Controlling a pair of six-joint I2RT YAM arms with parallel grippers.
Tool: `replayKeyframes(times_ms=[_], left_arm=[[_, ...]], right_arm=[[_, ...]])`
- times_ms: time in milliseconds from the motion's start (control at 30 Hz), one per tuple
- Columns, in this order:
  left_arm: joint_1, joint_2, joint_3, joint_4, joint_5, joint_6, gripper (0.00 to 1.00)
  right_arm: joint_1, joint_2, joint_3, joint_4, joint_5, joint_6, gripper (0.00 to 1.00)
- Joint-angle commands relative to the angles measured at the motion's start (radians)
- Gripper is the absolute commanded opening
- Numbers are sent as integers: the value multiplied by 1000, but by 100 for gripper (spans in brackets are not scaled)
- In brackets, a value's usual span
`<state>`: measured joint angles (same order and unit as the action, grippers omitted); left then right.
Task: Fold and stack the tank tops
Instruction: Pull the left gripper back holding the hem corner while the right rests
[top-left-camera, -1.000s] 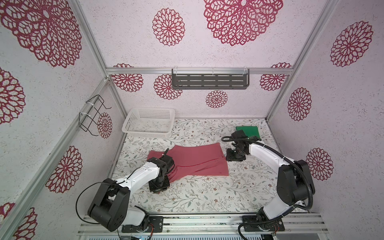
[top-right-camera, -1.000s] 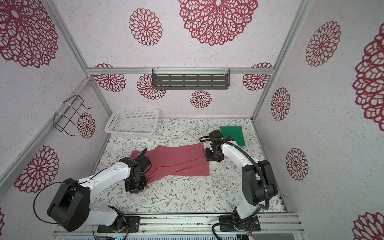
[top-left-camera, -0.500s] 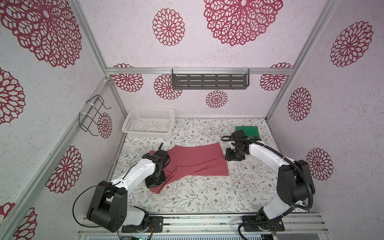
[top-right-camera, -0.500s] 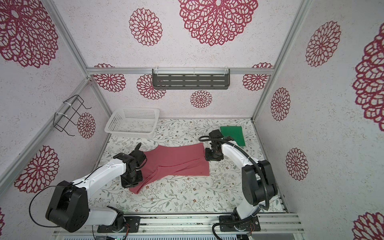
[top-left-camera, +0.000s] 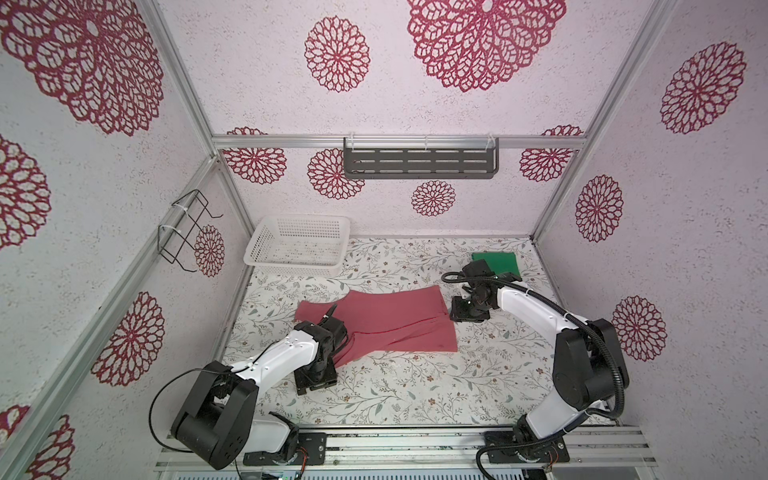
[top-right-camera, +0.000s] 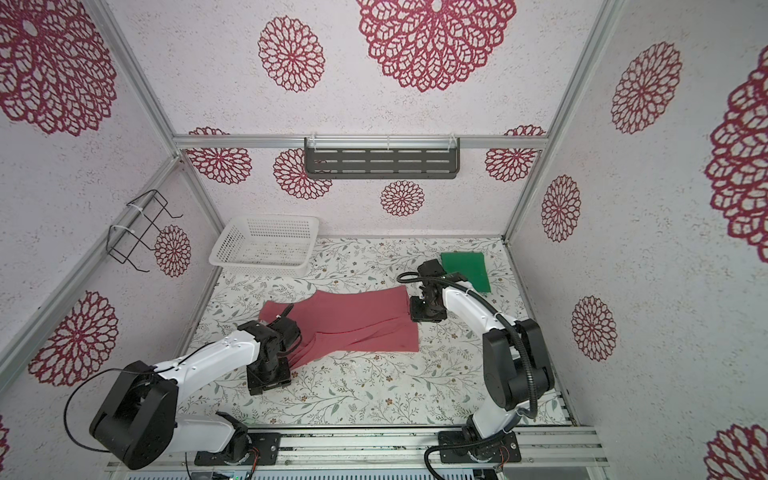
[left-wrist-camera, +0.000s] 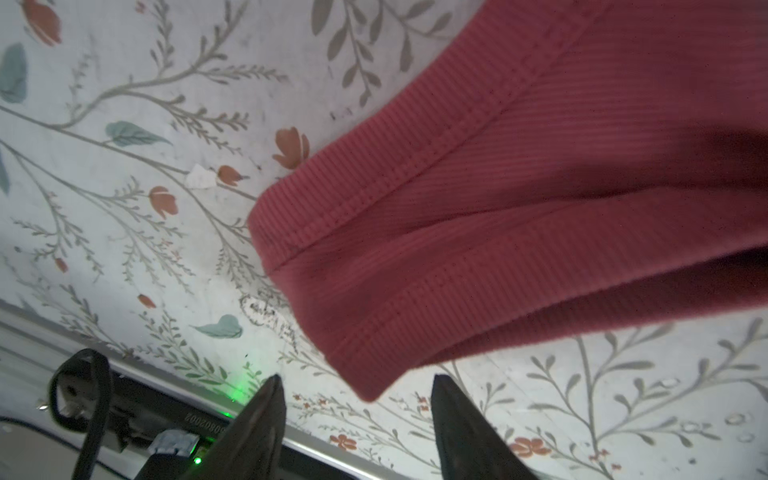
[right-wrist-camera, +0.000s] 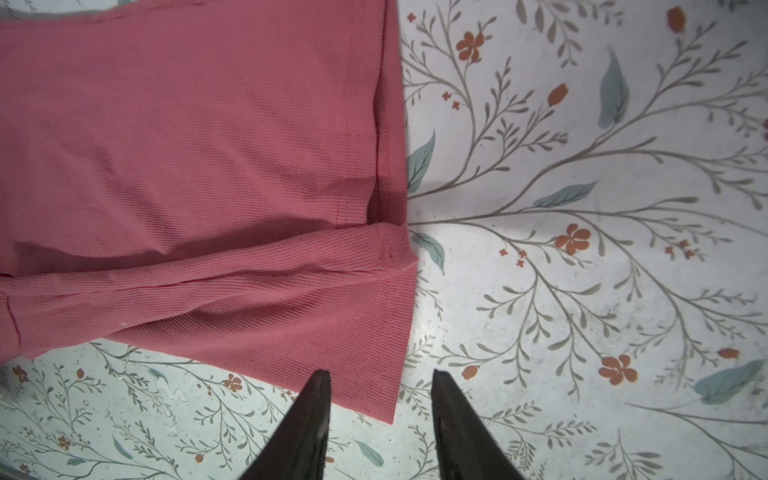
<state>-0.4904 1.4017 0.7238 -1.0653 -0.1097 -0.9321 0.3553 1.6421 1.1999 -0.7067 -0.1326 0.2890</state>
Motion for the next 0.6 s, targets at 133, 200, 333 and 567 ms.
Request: replayKeyframes(times_ms=[133,200,333,567], left_arm=[[-1,81,29,76,-41,20,47],[-1,96,26,83,-47,23,40],[-1,100,28,81,-54,21,17],[7,56,76,15,-83,28,0]], right_arm=[[1,-12,1,-8,8,-5,43],[1,-13,0,-11,14,-5,43],[1,-13,7,-17,15,-5,43],[3,-11,13,-18,12,-4,43]])
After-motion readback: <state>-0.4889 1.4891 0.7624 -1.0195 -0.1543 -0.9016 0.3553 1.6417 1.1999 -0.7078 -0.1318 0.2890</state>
